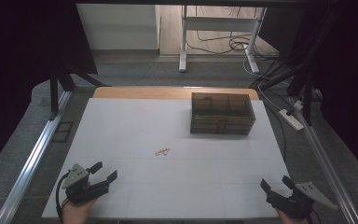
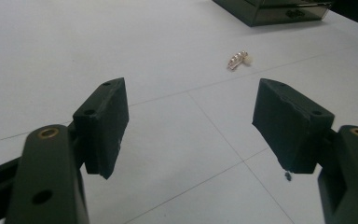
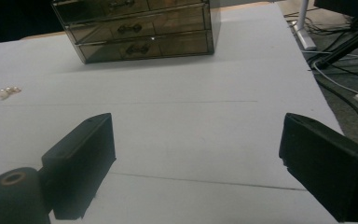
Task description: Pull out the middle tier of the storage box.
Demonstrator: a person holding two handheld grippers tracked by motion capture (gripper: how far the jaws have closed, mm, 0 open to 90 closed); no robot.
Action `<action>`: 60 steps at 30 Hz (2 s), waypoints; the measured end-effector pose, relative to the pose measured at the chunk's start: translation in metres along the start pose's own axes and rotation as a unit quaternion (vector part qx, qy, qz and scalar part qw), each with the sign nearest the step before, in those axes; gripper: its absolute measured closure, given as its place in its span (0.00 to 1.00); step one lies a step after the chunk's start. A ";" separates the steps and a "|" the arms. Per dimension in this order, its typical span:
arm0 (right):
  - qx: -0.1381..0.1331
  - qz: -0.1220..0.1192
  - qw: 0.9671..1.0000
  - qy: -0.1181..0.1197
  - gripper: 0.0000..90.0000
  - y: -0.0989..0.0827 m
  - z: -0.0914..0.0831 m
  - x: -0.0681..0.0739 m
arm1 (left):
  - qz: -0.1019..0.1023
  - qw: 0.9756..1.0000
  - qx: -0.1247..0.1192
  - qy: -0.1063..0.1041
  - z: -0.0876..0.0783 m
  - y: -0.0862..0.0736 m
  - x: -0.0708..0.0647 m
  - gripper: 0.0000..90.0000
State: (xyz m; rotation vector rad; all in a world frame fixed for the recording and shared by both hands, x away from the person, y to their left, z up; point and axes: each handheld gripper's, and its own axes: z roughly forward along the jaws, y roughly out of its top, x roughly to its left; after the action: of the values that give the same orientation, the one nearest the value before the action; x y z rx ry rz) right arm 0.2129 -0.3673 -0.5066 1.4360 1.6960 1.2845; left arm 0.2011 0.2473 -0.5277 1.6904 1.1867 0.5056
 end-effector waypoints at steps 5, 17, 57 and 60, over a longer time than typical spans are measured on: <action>0.000 0.012 1.000 0.009 0.12 0.000 0.001 -0.002 | 0.001 1.000 0.001 -0.002 0.001 0.000 0.000 0.30; -0.006 0.012 1.000 0.010 0.12 0.001 0.001 0.000 | 0.002 1.000 0.002 -0.002 0.001 0.000 0.000 0.30; 0.020 -0.040 0.997 0.063 0.15 0.010 0.037 0.042 | 0.011 1.000 0.006 -0.004 0.005 0.002 -0.003 0.30; 0.021 -0.039 0.997 0.064 0.15 0.010 0.039 0.043 | 0.012 1.000 0.006 -0.004 0.005 0.002 -0.003 0.30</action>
State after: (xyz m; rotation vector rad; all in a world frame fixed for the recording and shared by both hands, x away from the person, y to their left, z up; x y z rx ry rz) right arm 0.2401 -0.3147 -0.5057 1.3213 1.8540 1.3294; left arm 0.2049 0.2424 -0.5278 1.7158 1.1680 0.5073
